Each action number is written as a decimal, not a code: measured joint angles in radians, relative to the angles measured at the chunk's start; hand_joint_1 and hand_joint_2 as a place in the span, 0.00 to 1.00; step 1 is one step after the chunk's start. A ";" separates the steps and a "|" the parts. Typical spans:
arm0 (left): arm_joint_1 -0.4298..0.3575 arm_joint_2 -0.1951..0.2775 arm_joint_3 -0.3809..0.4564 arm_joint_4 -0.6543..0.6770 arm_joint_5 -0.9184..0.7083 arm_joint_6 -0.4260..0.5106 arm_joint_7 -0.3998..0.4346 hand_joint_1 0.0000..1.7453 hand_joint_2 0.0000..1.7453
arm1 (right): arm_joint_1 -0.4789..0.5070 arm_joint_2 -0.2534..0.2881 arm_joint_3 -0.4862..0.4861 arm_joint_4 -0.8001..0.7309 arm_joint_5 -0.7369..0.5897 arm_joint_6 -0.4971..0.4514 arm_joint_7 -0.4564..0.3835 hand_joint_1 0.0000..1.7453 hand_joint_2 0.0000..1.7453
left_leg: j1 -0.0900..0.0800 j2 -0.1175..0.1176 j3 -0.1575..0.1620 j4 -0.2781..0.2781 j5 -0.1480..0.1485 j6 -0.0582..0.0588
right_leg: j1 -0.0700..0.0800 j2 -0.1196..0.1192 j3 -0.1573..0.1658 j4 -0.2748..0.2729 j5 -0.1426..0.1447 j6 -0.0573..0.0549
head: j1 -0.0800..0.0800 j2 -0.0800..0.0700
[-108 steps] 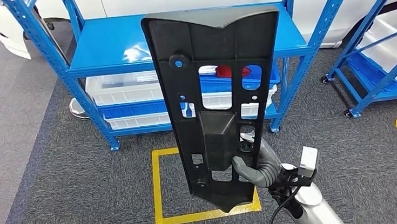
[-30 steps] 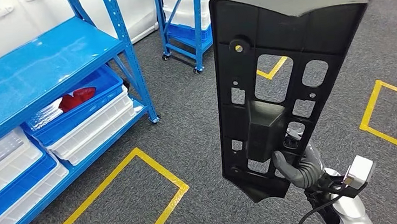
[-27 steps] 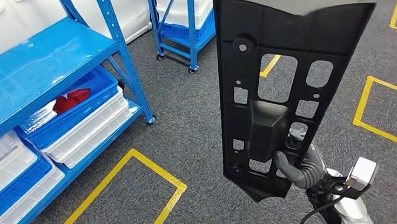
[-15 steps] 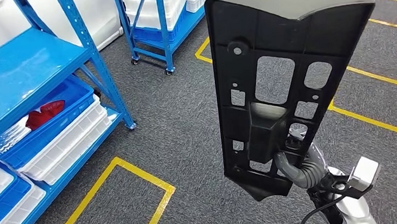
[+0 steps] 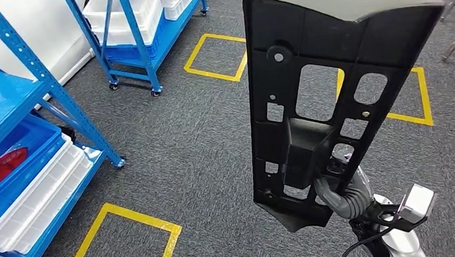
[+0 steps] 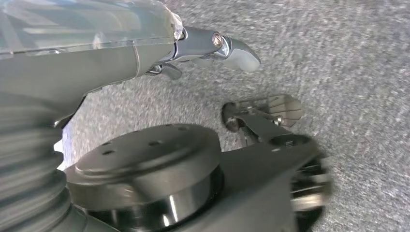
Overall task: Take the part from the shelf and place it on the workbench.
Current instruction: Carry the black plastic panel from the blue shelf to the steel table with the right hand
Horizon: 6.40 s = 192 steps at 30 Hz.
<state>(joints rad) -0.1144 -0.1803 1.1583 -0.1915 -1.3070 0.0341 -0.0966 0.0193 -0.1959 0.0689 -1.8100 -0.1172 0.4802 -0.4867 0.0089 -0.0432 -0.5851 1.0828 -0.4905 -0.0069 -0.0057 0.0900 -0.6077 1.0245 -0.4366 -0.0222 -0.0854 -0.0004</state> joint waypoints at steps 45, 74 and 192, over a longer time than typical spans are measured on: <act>-0.014 0.025 0.109 0.000 0.138 0.015 -0.064 0.00 1.00 | -0.091 -0.011 0.084 0.047 0.009 0.041 -0.009 0.79 1.00 | -0.008 0.115 0.048 -0.089 0.018 0.028 | -0.013 -0.121 -0.048 0.095 -0.027 0.047 | 0.000 0.000; 0.008 0.010 0.122 0.000 0.133 0.031 -0.044 0.00 1.00 | -0.162 -0.020 0.148 0.132 -0.032 0.045 0.001 0.79 1.00 | -0.009 0.075 0.033 -0.093 0.036 0.040 | -0.011 -0.082 -0.144 0.274 -0.126 0.055 | 0.000 0.000; 0.010 -0.010 0.104 0.000 0.137 -0.002 -0.016 0.00 1.00 | -0.252 -0.011 0.156 0.188 -0.034 0.048 0.043 0.79 1.00 | -0.003 0.040 0.033 -0.096 0.027 0.038 | -0.010 -0.068 0.068 0.041 -0.069 0.052 | 0.001 0.000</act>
<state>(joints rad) -0.1040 -0.1907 1.2626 -0.1919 -1.1699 0.0318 -0.1128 -0.2328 -0.2071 0.2245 -1.6225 -0.1509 0.5282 -0.4432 0.0057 -0.0036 -0.5516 0.9868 -0.4636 0.0309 -0.0161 0.0221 -0.5394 1.0657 -0.5055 0.0297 -0.0847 -0.0004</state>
